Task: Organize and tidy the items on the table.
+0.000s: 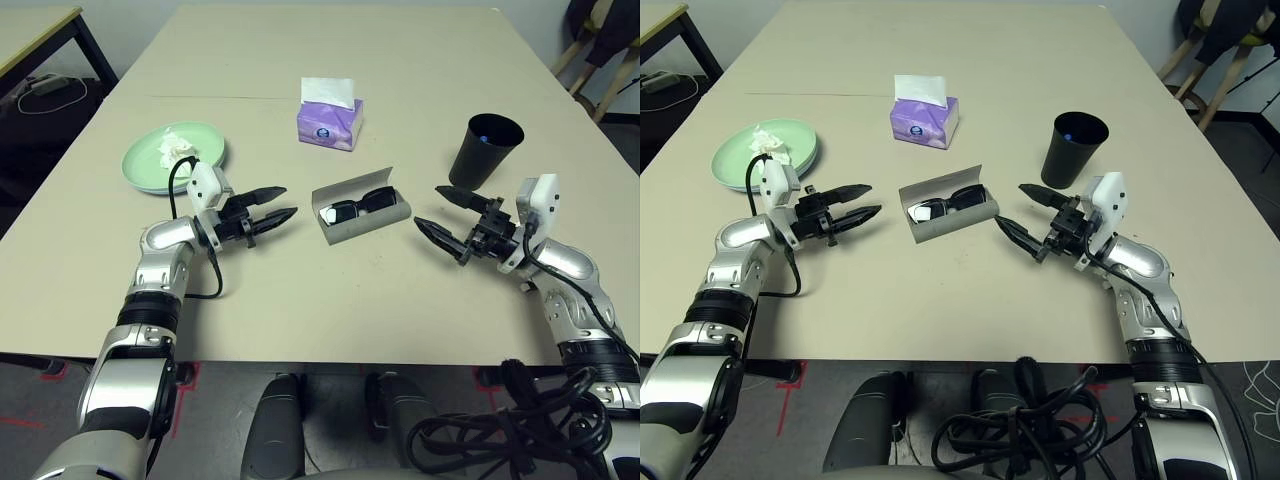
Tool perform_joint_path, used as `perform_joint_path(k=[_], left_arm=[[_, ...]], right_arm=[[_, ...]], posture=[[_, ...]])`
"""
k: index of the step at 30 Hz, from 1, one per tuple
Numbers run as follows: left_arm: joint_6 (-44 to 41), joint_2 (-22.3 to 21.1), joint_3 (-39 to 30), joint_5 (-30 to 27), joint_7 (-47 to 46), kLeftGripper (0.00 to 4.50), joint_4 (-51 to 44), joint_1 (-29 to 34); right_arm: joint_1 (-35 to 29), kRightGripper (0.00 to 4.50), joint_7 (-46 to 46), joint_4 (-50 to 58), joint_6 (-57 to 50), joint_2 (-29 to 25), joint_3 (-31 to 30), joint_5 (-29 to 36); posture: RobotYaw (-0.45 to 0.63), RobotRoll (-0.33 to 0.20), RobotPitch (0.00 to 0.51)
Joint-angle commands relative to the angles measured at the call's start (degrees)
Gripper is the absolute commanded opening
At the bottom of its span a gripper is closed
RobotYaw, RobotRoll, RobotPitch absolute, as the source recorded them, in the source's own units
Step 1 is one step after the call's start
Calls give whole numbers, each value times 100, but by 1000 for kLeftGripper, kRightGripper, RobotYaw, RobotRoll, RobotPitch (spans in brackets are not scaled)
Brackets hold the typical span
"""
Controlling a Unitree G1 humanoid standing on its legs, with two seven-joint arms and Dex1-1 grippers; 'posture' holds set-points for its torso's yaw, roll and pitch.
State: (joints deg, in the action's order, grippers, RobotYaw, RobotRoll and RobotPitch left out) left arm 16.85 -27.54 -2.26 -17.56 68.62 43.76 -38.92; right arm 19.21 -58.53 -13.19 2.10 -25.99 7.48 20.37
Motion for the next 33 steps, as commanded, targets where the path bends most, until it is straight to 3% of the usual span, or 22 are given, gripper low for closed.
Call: perform_joint_path(k=[1, 12, 18, 25, 33], left_arm=[[90, 79, -17, 129, -10, 19, 302, -161], [42, 452, -16, 584, -1189, 19, 1313, -914], [162, 801, 80, 745, -1227, 19, 1465, -1138], [-14, 1102, 326, 719, -570, 19, 931, -918], [-576, 1032, 564, 747, -217, 19, 155, -372]], right_arm=[[-142, 4500, -81, 10, 47, -29, -6, 110], [-45, 4500, -24, -22, 95, 130, -68, 194], [2, 4500, 3, -118, 166, 120, -99, 105], [57, 4500, 27, -325, 315, 55, -118, -67], [205, 4500, 72, -266, 258, 59, -107, -39]], posture=[[75, 0, 114], [64, 0, 119], [59, 0, 119], [55, 0, 117], [58, 0, 117]])
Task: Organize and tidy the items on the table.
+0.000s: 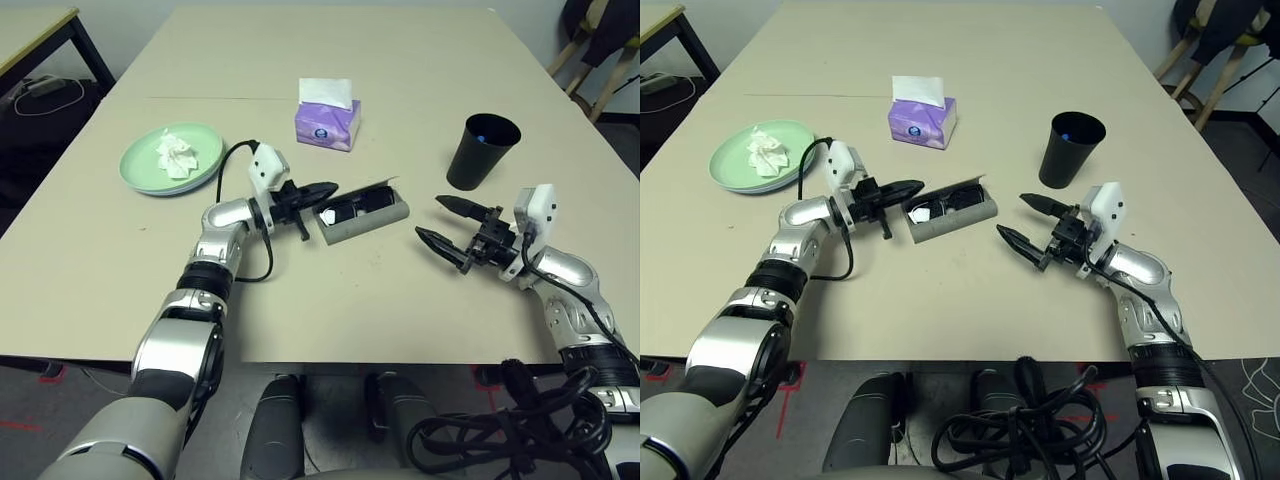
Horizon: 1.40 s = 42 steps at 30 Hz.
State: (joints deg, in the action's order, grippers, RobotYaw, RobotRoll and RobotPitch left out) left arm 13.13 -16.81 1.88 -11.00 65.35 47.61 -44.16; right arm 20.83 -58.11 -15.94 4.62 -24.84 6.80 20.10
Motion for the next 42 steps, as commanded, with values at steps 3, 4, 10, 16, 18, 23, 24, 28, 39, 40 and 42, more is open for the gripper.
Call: perform_joint_path(k=[3, 4, 10, 16, 18, 23, 24, 28, 39, 40, 42], left_arm=[[-408, -75, 233, 95, 163, 19, -474, 325], [-456, -87, 256, 102, 167, 19, -538, 377], [-669, -168, 278, -39, 380, 19, -946, 650], [-770, -223, 1, -548, 625, 184, -1675, 640], [-955, -308, 38, -648, 735, 608, -2038, 713], [-1399, -573, 315, -725, 1076, 2494, -2833, 1079], [-1413, -614, 377, -703, 1139, 2881, -2915, 1147], [-1462, -609, 530, -740, 1217, 4433, -3159, 1346], [-1389, -594, 654, -749, 1358, 4476, -3101, 1342], [-1389, -586, 647, -743, 1342, 4476, -3059, 1307], [-1398, -571, 635, -736, 1301, 4476, -3026, 1270]], right_arm=[[125, 4500, 55, 52, -38, -54, -47, 4], [151, 4500, 60, 63, -57, -57, -53, 7], [169, 4500, -79, 25, -293, -222, -137, -13], [524, 4500, -280, -130, -685, -477, -140, 103], [688, 4500, -447, -298, -785, -593, -159, 105], [1097, 4500, -1358, -708, -1182, -1096, -445, 17], [1172, 4500, -1542, -785, -1202, -1198, -530, -48], [1631, 4500, -2284, -1170, -1144, -1654, -994, -445], [2866, 4500, -3439, -2270, 1016, -2952, -2940, -2073], [3001, 4500, -3439, -2405, 1271, -3025, -3120, -2269], [3186, 4500, -3439, -2616, 1663, -3118, -3392, -2483]], posture=[[57, 0, 117], [57, 0, 116], [54, 0, 113], [56, 0, 111], [60, 0, 112], [68, 0, 112], [68, 0, 112], [63, 0, 114], [30, 0, 120], [28, 0, 120], [26, 0, 123]])
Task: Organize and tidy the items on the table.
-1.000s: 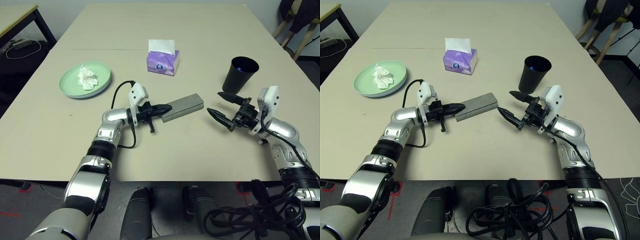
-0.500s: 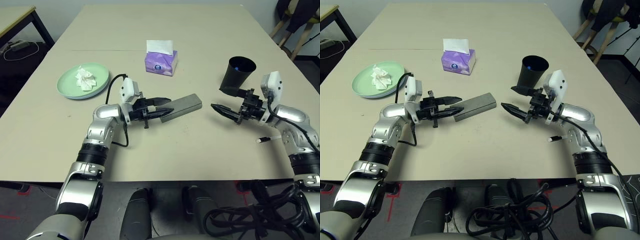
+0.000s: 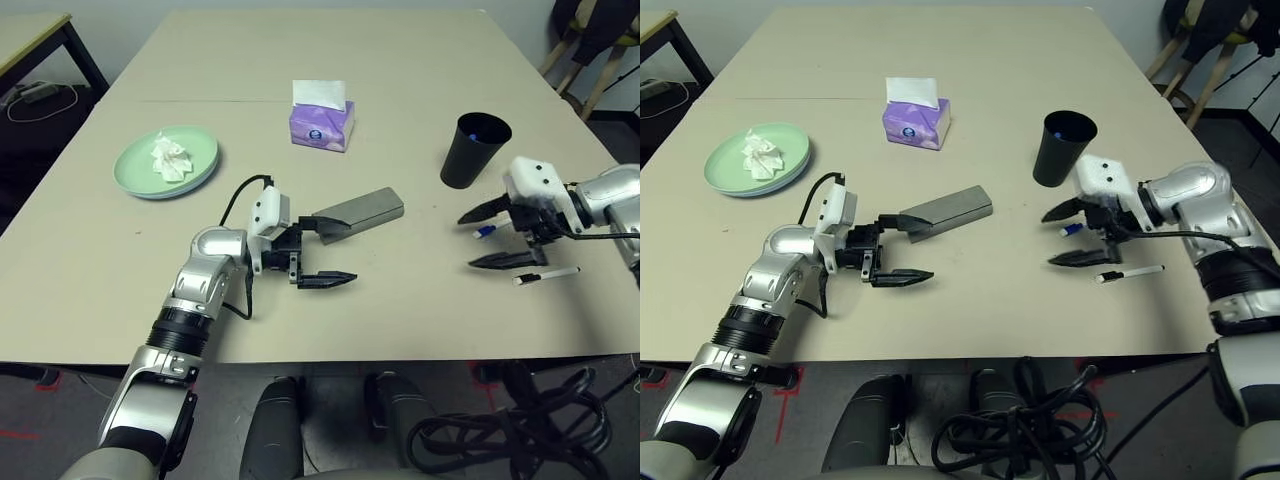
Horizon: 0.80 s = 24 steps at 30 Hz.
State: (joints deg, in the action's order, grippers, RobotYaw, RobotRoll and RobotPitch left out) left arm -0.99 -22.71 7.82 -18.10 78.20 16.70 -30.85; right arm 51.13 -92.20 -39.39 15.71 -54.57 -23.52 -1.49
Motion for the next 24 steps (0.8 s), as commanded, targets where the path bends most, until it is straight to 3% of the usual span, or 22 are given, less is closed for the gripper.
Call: perform_joint_path(k=[1, 7, 12, 24], left_arm=[[27, 33, 30, -20, -17, 4476, 77, -76], [134, 30, 8, 34, -116, 4476, 189, -135], [147, -24, -14, 14, -122, 4476, 221, -160], [186, 3, -25, 18, -190, 4476, 317, -256]], right_arm=[[215, 4500, -30, -339, 705, -171, -454, -388], [408, 4500, -30, -611, 1333, -249, -660, -1194], [287, 4500, 64, -621, 1480, -229, -537, -1478], [-465, 4500, -30, 315, 1177, -547, -440, -1247]], posture=[[24, 0, 125], [20, 0, 128], [19, 0, 130], [9, 0, 132]])
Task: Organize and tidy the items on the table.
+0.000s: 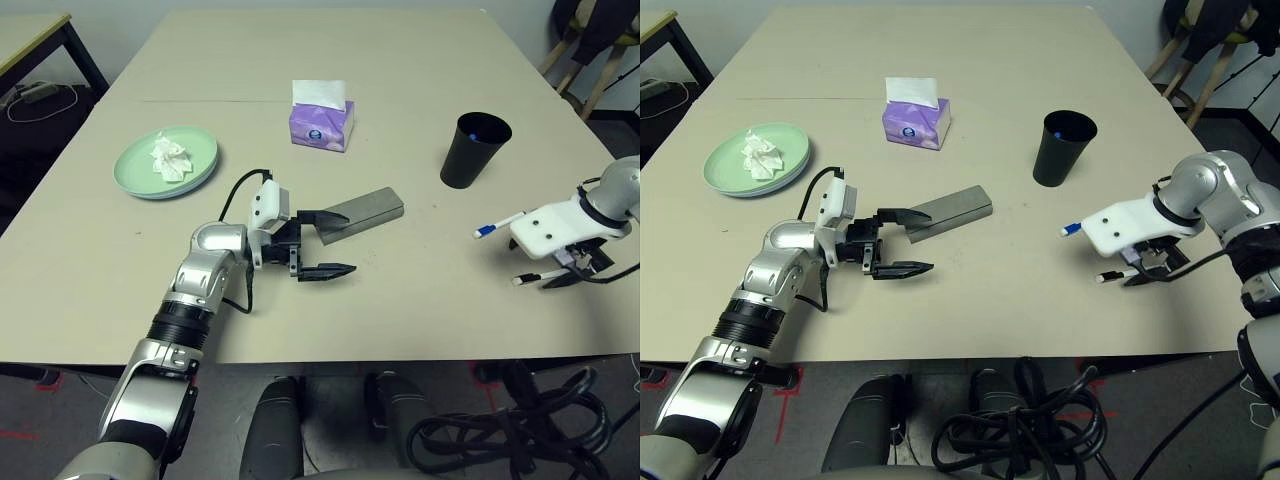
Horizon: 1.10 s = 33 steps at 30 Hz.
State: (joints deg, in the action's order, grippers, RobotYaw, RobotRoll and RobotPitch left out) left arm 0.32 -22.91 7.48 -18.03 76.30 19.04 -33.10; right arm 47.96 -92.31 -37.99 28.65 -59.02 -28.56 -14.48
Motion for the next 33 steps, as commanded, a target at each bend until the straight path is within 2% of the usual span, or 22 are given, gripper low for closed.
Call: perform_joint_path(k=[1, 13, 17, 25, 26, 30, 31, 33], left_arm=[[59, 30, 5, 6, -10, 4476, 93, -37], [79, -32, -35, 7, -52, 4476, 49, 15], [78, -46, -35, 4, -71, 4500, 27, 28], [105, -64, -32, 19, -69, 4500, 74, 4], [110, -66, -31, 20, -65, 4500, 86, -4], [140, -66, -29, 29, -57, 4500, 158, -56], [146, -64, -30, 31, -58, 4500, 174, -70], [160, -60, -29, 33, -58, 4500, 208, -94]], right_arm=[[-189, 4500, -16, 182, -156, -82, 99, 20], [-209, 4500, 251, -43, -226, 193, 126, -272], [-212, 3570, 257, -89, -216, 267, 156, -319], [-294, 477, 176, 84, -342, 310, 265, -261], [-292, 317, 161, 103, -355, 305, 278, -248], [-268, 320, 74, 172, -494, 279, 369, -121], [-265, 320, 28, 214, -603, 260, 389, -8], [-303, 320, -14, 480, -1256, 187, 362, 621]], posture=[[8, 0, 132], [25, 0, 129], [30, 0, 126], [25, 0, 121], [23, 0, 120], [19, 0, 115], [17, 0, 111], [15, 0, 109]])
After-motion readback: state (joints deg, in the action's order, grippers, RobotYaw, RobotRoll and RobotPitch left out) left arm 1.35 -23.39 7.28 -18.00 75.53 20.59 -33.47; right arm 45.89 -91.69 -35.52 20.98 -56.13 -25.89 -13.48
